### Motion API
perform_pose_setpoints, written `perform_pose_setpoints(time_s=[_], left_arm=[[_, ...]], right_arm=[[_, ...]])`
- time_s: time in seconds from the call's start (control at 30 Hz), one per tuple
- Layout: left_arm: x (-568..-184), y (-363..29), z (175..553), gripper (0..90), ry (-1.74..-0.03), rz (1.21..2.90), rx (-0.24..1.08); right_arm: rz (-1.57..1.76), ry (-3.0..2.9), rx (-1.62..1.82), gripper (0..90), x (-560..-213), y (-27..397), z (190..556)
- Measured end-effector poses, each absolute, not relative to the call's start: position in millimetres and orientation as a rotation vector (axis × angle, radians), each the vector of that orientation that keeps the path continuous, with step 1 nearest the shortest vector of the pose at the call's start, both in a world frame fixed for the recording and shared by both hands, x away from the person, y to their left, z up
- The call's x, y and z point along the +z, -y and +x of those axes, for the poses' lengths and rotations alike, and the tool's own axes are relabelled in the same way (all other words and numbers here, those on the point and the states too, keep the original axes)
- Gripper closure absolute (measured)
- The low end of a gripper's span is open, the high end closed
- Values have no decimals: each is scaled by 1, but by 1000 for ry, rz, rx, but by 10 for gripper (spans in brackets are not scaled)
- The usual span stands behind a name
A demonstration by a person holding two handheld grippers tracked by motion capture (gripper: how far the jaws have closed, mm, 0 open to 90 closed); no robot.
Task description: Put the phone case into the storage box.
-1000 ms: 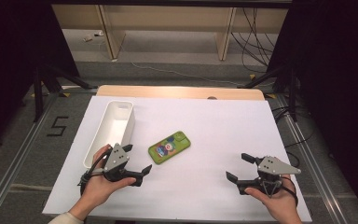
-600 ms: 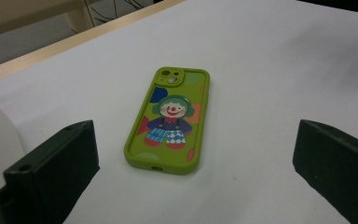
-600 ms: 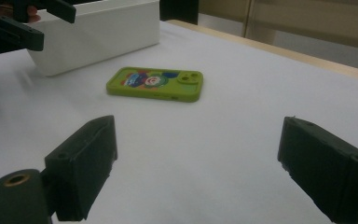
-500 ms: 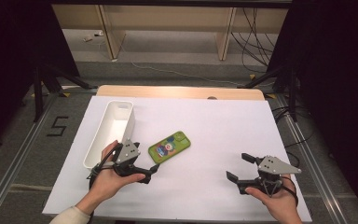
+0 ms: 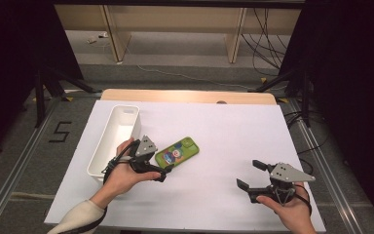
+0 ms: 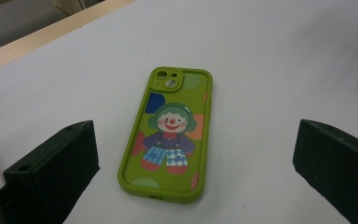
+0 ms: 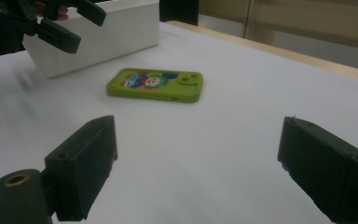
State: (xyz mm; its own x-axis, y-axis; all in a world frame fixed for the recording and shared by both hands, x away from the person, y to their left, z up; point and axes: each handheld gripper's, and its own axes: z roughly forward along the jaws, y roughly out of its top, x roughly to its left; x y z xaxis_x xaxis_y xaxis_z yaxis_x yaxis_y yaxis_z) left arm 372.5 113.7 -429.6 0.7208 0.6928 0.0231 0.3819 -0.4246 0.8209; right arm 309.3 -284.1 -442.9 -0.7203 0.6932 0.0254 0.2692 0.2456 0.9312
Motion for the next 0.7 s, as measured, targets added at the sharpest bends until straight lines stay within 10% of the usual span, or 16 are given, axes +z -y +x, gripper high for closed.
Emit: perform_pose_setpoints(time_s=[0.7], left_arm=[[-431, -77, 406, 0, -758, 2160, 464]], right_arm=[[888, -2131, 1473, 129, -443, 285, 309]])
